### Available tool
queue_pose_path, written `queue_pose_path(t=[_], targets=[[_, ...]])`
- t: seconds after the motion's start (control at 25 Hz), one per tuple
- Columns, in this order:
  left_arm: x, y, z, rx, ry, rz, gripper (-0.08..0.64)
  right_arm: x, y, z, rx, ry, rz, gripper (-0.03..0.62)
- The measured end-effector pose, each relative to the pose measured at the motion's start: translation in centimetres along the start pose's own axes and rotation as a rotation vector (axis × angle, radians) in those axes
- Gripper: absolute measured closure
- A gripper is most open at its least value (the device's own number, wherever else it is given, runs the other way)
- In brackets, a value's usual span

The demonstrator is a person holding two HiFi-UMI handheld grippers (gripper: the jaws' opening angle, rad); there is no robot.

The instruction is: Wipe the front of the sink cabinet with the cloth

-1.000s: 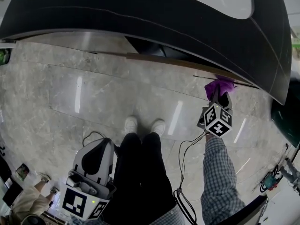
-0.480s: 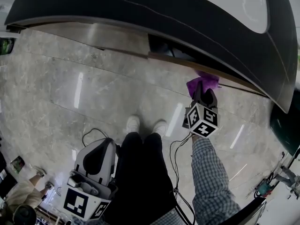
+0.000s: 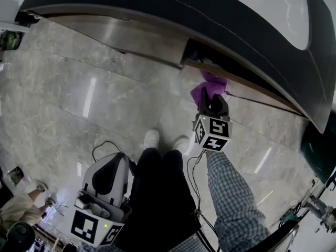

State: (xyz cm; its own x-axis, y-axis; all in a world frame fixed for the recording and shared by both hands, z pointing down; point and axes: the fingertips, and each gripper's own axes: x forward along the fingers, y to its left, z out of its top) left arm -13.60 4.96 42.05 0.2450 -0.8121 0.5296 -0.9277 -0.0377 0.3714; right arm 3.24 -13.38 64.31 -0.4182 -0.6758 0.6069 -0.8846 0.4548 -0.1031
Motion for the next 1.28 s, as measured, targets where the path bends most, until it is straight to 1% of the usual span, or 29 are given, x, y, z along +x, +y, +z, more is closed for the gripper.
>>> queue_pose_path(t=[0.2, 0.44, 0.52, 0.68, 0.84, 0.96, 1.12, 1.28], targets=[[-0.9, 1.1, -0.4, -0.015, -0.017, 0.027, 0.549, 1.9, 4.8, 0.1, -0.068, 0.018, 0.102, 0.515], [-2.5, 2.9, -0.3, -0.029, -0.034, 0.076, 0.549, 3.4, 10.0, 0.5, -0.108, 0.026, 0.223, 0.515], [-3.6, 3.2, 0.3, -0.031, -0.042, 0.086, 0.549, 2.6, 11.5, 1.4, -0.099, 0.02, 0.255, 0.515], [-5.5, 4.1, 2.9, -0.073, -0.082, 0.108, 0.549, -0.6, 13.1, 4.7, -0.038, -0.005, 0.302, 0.515], [-7.8, 3.7, 7.2, -0.093, -0.145, 0.105, 0.549, -6.6, 11.4, 10.6, 0.007, -0.059, 0.287, 0.515], [-9.4, 2.4, 10.0, -0.086, -0.161, 0.082, 0.549, -12.0, 9.4, 14.3, 0.014, -0.074, 0.258, 0.515], [-9.8, -0.2, 13.2, -0.064, -0.173, 0.007, 0.549, -17.8, 6.6, 19.1, 0.034, -0.126, 0.186, 0.515], [-10.8, -3.4, 14.9, -0.029, -0.161, -0.078, 0.549, -24.0, 4.9, 22.5, 0.076, -0.185, 0.112, 0.515]])
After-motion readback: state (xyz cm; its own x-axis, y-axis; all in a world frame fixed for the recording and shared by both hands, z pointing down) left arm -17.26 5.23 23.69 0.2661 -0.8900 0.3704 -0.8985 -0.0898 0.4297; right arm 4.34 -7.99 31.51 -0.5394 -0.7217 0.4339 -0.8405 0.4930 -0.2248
